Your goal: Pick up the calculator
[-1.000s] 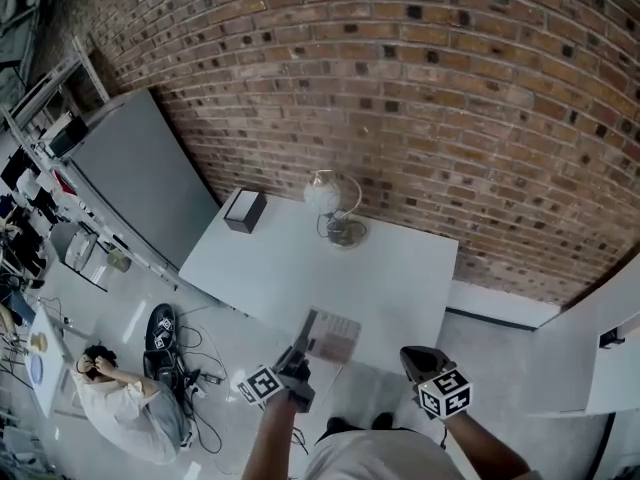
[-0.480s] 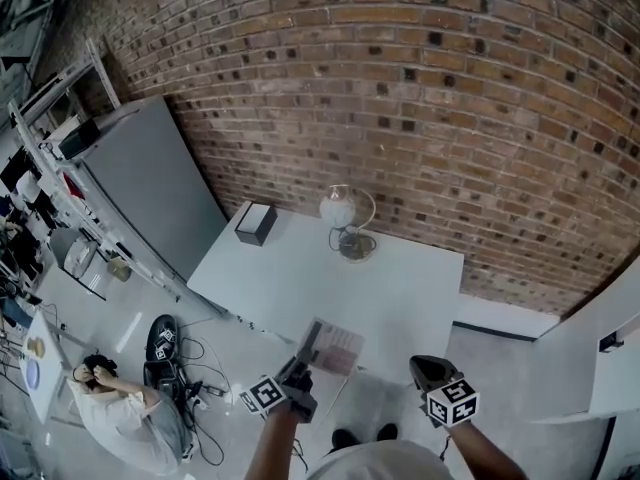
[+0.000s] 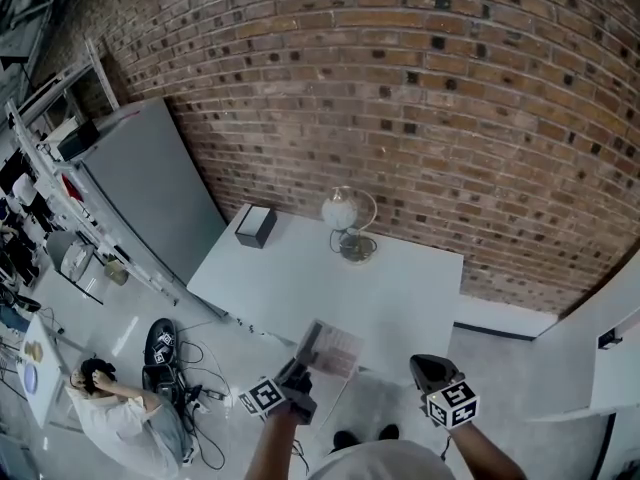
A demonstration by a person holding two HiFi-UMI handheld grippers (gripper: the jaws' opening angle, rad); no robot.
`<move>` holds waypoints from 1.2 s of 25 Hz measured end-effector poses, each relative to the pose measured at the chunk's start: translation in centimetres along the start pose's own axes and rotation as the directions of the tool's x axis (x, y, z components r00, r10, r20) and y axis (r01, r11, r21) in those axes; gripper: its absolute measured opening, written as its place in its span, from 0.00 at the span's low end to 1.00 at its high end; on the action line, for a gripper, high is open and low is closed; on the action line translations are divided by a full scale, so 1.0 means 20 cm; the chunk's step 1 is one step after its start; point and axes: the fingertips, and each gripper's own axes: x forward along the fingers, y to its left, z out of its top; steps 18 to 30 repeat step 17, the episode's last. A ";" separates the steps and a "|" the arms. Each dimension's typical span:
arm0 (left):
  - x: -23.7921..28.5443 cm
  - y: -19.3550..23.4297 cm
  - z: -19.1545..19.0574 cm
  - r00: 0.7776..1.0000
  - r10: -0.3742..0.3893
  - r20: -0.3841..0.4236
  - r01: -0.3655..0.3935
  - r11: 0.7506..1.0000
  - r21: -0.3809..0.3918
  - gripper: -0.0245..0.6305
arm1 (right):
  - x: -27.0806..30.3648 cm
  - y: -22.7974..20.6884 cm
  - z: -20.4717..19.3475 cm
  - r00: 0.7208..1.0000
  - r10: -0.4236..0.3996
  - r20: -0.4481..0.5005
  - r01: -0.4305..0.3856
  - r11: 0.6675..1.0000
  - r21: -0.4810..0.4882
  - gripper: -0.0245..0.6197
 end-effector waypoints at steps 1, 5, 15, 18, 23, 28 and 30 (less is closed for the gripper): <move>0.00 0.00 0.00 1.000 -0.001 0.000 0.001 1.000 0.000 0.16 | 0.00 0.00 0.00 1.000 -0.001 0.001 0.001 1.000 0.001 0.05; -0.01 0.00 0.01 1.000 -0.003 0.001 0.003 1.000 -0.004 0.16 | 0.00 0.01 0.00 1.000 -0.001 0.001 0.001 1.000 0.001 0.05; -0.01 0.00 0.03 1.000 0.027 -0.005 -0.026 0.999 0.034 0.16 | 0.01 0.03 0.02 1.000 0.014 0.009 -0.014 1.000 -0.007 0.05; -0.03 0.02 0.05 0.997 0.074 -0.011 -0.073 0.993 0.092 0.16 | 0.01 0.03 0.02 1.000 0.015 0.010 -0.015 1.000 -0.010 0.05; -0.03 0.02 0.05 0.997 0.074 -0.011 -0.073 0.993 0.092 0.16 | 0.01 0.03 0.02 1.000 0.015 0.010 -0.015 1.000 -0.010 0.05; -0.03 0.02 0.05 0.997 0.074 -0.011 -0.073 0.993 0.092 0.16 | 0.01 0.03 0.02 1.000 0.015 0.010 -0.015 1.000 -0.010 0.05; -0.03 0.02 0.05 0.997 0.074 -0.011 -0.073 0.993 0.092 0.16 | 0.01 0.03 0.02 1.000 0.015 0.010 -0.015 1.000 -0.010 0.05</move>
